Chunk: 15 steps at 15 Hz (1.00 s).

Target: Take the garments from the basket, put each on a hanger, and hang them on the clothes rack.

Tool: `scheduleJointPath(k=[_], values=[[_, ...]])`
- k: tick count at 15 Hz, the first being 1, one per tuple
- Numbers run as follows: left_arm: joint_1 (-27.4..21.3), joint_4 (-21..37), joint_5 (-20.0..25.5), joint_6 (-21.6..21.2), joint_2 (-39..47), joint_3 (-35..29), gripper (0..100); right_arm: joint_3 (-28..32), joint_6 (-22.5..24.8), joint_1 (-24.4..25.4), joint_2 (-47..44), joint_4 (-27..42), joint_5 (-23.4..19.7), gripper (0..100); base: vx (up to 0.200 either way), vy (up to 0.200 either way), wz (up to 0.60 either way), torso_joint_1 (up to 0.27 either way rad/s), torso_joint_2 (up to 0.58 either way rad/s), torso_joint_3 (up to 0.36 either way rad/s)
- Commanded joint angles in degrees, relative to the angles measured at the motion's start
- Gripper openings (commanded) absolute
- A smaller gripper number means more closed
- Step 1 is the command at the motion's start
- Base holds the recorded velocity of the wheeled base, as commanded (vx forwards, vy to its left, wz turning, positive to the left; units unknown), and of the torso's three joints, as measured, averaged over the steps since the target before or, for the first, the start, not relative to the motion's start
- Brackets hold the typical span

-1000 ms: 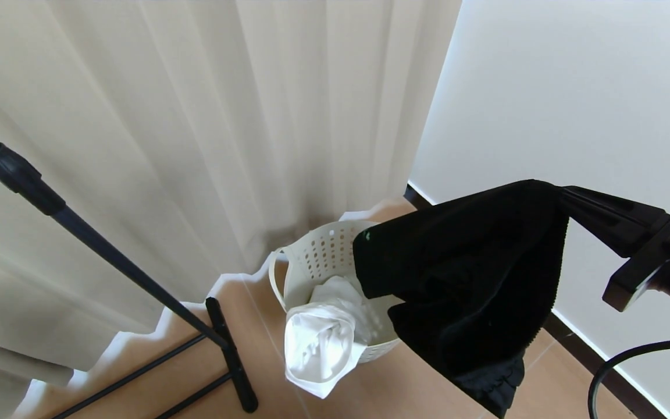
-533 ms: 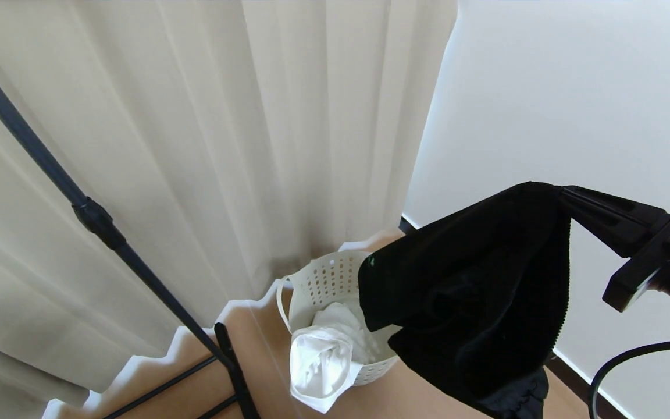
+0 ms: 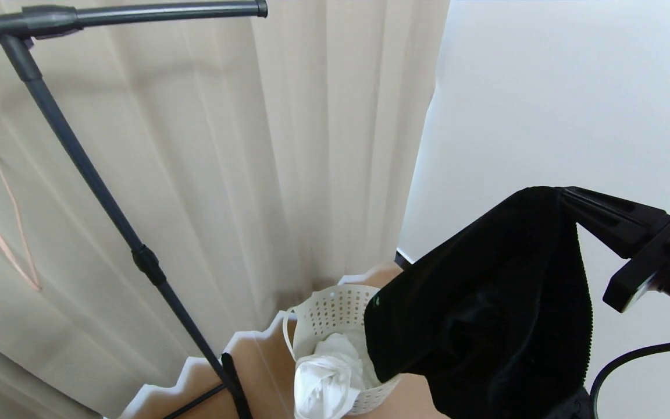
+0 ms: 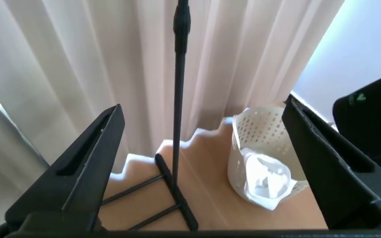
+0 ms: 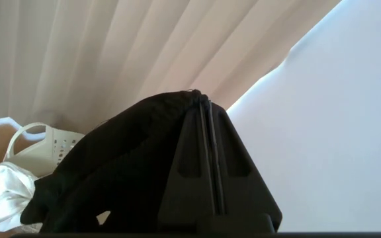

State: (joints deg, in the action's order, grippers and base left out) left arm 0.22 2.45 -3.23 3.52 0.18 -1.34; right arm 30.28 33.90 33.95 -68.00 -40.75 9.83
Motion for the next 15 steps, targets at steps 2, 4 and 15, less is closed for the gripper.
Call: scheduleJointPath(k=[2,4,15], values=[[0.04,0.01,-0.02,0.17,-0.01,-0.07,100,-0.05,0.02,-0.03,-0.20,-0.03,0.02,0,0.000,0.000,0.00,0.198,-0.52,-0.127],[0.04,0.01,-0.02,0.17,-0.01,-0.07,100,-0.75,0.11,-0.03,-0.73,-0.12,0.02,0,0.000,0.000,0.00,0.205,-0.54,-0.241],[-0.04,0.01,-0.02,0.17,-0.01,-0.07,100,-1.28,0.20,-0.03,-2.23,-0.12,0.11,0,0.000,0.000,0.00,0.228,-0.53,-0.220]])
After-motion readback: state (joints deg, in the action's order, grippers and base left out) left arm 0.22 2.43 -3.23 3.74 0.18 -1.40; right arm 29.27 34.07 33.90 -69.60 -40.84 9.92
